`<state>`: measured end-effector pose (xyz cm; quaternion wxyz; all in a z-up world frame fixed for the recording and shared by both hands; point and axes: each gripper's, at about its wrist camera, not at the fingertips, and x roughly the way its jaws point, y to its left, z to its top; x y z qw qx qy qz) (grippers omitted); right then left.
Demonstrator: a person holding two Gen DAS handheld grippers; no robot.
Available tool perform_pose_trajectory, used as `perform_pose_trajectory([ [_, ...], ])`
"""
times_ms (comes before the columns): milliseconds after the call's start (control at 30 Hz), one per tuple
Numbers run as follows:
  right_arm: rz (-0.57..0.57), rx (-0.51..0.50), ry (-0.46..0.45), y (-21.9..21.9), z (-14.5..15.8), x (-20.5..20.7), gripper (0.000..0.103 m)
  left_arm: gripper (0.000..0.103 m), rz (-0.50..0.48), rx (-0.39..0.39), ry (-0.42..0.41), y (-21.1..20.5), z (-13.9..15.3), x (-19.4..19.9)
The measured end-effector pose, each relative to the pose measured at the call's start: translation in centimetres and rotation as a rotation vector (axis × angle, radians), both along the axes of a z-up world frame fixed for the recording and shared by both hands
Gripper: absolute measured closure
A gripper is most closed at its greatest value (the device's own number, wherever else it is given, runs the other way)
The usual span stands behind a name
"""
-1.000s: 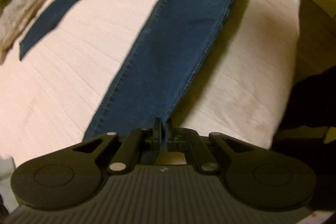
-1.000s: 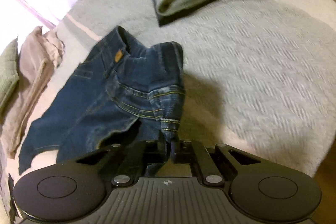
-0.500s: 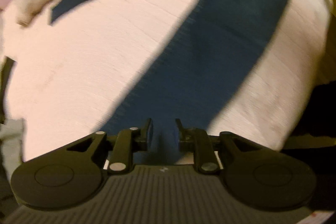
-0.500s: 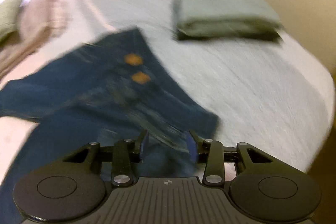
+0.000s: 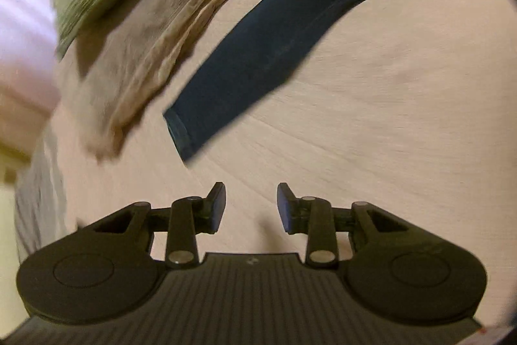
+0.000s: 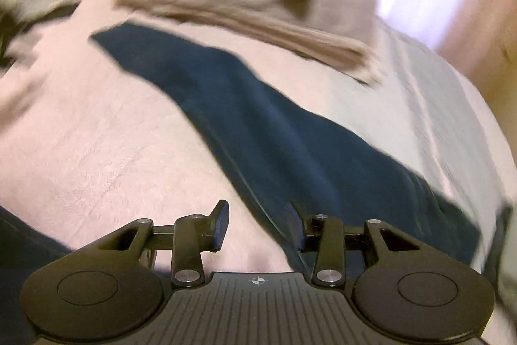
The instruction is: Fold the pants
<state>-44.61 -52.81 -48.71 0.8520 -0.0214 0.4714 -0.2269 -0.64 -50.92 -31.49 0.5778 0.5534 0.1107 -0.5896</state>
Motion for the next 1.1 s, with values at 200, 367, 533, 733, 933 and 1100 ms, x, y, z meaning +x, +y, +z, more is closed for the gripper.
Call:
perform_pose_trajectory([
  [200, 0.154, -0.109, 0.172, 0.2, -6.2, 6.2, 0.066, 0.070, -0.194, 0.003, -0.136, -7.3, -5.5, 4.5],
  [367, 0.237, -0.198, 0.306, -0.1, -10.0, 6.9, 0.066, 0.068, -0.324, 0.022, -0.206, -9.4, -7.8, 5.5],
  [533, 0.240, -0.264, 0.321, -0.5, -10.7, 6.6, 0.066, 0.102, -0.340, -0.010, -0.213, -8.1, -6.6, 5.5],
  [733, 0.246, -0.273, 0.316, -0.5, -9.5, 6.3, 0.103, 0.102, -0.280, -0.064, -0.161, -2.5, -1.9, 5.3],
  [933, 0.278, -0.279, 0.283, 3.7, -8.0, 4.0, 0.103, 0.102, -0.262, 0.010, -0.148, 3.0, -2.4, 3.6],
  [1100, 0.278, -0.266, 0.310, 3.8, -10.5, 4.5, 0.100, 0.103, -0.134, 0.084, -0.143, 4.0, -5.1, 4.5],
])
